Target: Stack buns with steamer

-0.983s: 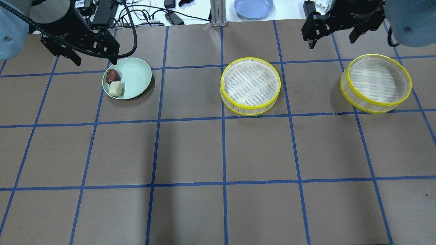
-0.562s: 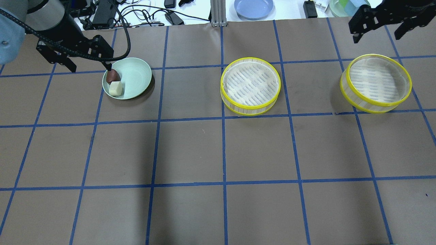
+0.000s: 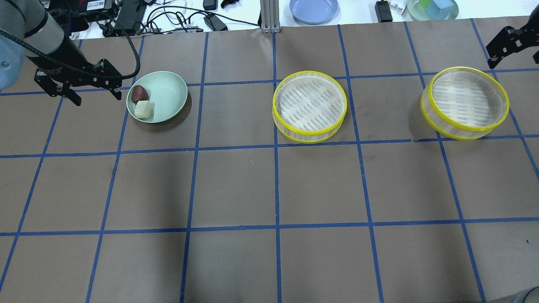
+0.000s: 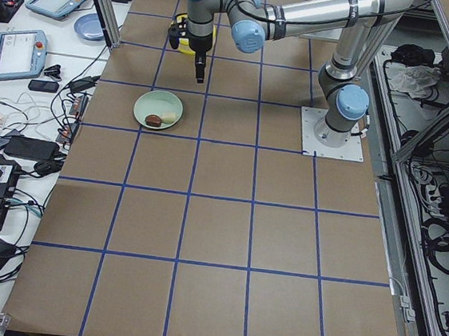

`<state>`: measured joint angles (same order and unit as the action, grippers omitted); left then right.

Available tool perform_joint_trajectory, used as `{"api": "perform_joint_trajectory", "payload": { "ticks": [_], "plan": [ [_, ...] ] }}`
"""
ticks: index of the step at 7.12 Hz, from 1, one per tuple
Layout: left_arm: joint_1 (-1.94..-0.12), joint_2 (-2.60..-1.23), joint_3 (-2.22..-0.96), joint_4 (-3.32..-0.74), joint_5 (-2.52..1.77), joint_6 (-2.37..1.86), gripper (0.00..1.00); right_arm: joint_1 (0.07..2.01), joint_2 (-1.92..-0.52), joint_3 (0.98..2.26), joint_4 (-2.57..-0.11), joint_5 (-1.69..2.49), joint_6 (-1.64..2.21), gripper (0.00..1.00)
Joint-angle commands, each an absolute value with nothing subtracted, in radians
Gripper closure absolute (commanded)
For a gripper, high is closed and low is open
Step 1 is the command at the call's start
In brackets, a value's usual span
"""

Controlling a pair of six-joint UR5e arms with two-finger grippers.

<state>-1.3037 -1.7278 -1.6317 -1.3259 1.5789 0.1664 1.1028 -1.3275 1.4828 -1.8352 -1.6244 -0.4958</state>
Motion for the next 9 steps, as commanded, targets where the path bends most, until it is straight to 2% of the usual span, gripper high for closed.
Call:
{"api": "perform_joint_trajectory", "payload": {
  "ticks": [1,5,7,8,9],
  "plan": [
    [-1.292,-1.863,-1.695,-1.035,1.582,0.270,0.00,1.046,-1.199,1.451,-1.905,-1.623,-0.563,0.00],
    [-1.292,-2.087,-1.690,-0.775,1.572,0.293,0.00,0.983,-1.008,1.402,-2.102,-1.566,-0.664,0.00],
    [-1.292,-2.146,-1.690,-0.746,1.562,0.287,0.07,0.977,-0.982,1.405,-2.106,-1.569,-0.705,0.01],
    [-1.293,-2.146,-1.689,-0.747,1.546,0.282,0.15,0.976,-0.970,1.414,-2.103,-1.574,-0.707,0.04],
    [-1.293,-2.132,-1.680,-0.756,1.548,0.269,0.17,0.974,-0.948,1.414,-2.102,-1.575,-0.744,0.19]
  ]
}}
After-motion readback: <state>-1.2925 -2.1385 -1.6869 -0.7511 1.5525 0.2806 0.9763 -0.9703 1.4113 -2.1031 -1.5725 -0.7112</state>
